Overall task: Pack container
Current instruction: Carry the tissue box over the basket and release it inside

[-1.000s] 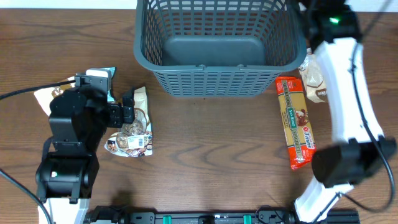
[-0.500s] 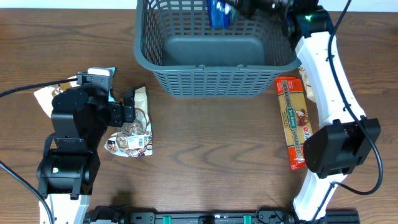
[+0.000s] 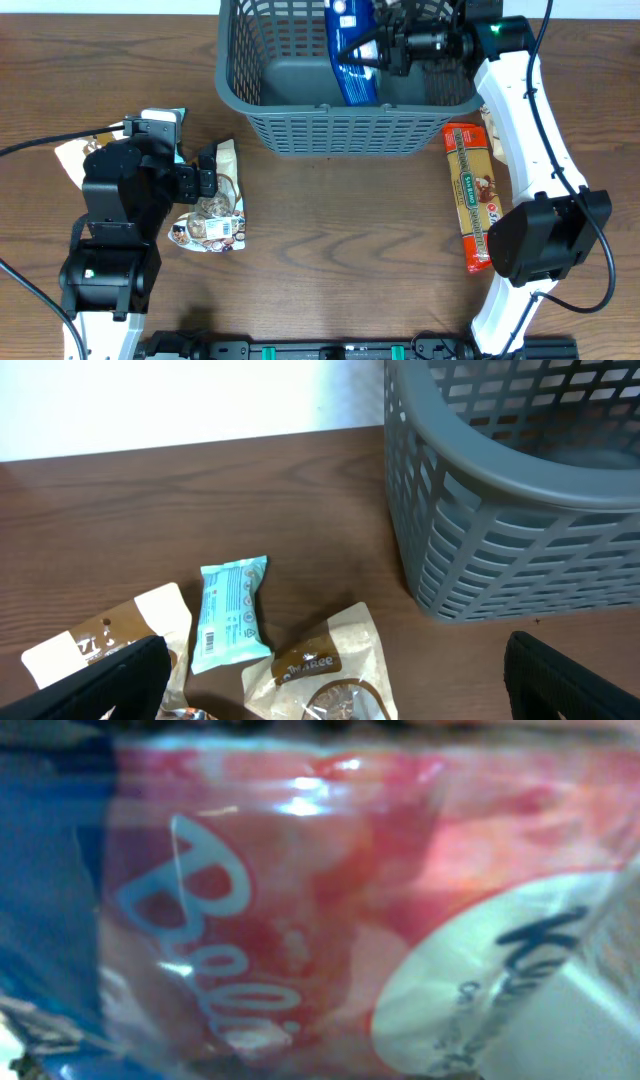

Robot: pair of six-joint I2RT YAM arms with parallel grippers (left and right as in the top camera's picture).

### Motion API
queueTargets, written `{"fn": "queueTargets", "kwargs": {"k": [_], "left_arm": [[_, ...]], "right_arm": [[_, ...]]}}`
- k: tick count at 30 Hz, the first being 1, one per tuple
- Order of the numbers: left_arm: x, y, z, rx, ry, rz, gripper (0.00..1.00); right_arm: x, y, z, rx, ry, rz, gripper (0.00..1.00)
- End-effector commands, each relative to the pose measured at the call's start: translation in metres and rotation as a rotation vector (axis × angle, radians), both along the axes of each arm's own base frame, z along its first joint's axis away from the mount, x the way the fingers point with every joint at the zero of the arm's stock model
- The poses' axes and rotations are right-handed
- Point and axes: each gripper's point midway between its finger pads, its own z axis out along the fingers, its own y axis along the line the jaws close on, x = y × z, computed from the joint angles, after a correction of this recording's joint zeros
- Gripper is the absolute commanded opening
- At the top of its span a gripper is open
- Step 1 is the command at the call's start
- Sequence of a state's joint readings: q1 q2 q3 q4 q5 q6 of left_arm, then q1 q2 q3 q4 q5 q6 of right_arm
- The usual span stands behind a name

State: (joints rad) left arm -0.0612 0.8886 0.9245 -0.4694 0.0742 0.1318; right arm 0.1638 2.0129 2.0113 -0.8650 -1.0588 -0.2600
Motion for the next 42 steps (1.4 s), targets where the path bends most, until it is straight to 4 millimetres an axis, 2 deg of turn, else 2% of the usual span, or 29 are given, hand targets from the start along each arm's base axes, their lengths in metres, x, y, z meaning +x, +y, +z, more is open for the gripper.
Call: {"fn": "queueTargets", "kwargs": {"k": [1,5,9,26,28,31,42], "left_arm": [[0.001,0.0,0.006,0.008,-0.014,0.001,0.99],[0.001,0.0,0.006,0.008,-0.014,0.0,0.99],[0.001,0.0,0.006,0.009,-0.014,0.0,0.99],[0.001,0.0,0.006,0.008,-0.014,0.0,0.99],[0.001,0.0,0.006,0.008,-0.014,0.001,0.99],[0.001,0.0,0.006,0.008,-0.014,0.001,0.99],[0.001,0.0,0.006,0.008,-0.014,0.001,0.99]], "right_arm": [[0.004,-0.012,-0.003,-0.148,-0.115,-0.049,0.04],[0.014,-0.033,-0.027,-0.308,-0.082,-0.153,0.03],[0.022,-0.049,-0.039,-0.412,-0.083,-0.224,0.03],[0.021,-0.038,-0.036,-0.438,-0.213,-0.13,0.04],[0.022,-0.039,-0.036,-0.455,-0.251,-0.113,0.1],[0.026,-0.046,-0.04,-0.513,-0.3,-0.106,0.19],[0.035,-0.072,-0.053,-0.732,-0.421,-0.074,0.18]]}}
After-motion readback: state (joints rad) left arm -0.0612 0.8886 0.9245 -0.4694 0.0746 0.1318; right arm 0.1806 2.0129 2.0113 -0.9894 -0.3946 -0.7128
